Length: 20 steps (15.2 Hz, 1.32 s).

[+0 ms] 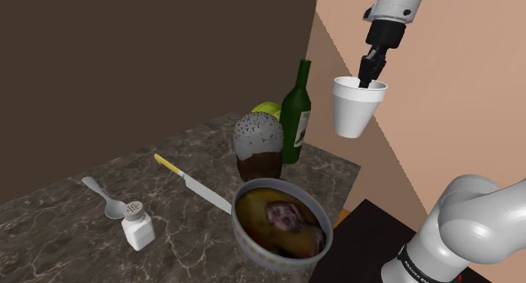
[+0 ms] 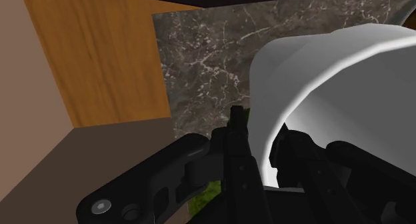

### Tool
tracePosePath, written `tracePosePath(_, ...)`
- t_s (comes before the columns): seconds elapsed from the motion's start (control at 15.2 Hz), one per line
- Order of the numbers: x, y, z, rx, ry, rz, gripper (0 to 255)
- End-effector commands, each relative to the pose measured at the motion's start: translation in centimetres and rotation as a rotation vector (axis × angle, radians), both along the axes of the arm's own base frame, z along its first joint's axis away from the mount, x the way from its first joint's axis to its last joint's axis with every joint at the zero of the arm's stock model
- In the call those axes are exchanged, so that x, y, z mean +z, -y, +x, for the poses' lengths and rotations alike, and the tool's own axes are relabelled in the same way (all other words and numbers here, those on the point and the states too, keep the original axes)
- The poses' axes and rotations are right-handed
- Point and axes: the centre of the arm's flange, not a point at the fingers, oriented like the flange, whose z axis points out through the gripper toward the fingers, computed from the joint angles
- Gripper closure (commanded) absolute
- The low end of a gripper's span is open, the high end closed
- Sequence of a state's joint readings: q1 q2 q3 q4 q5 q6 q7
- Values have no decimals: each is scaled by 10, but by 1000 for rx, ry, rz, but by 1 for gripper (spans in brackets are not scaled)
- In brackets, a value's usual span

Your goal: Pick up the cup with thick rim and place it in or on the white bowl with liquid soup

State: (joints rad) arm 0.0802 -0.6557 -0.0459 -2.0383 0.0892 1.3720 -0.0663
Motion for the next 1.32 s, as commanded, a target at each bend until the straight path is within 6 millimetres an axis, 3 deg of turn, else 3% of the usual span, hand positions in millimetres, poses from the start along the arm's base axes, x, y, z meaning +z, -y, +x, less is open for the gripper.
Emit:
tracePosePath(0.0, 5, -19, -3, 0, 0, 0, 255)
tracePosePath(1.25, 38, -264, -47, 0, 0, 0, 255)
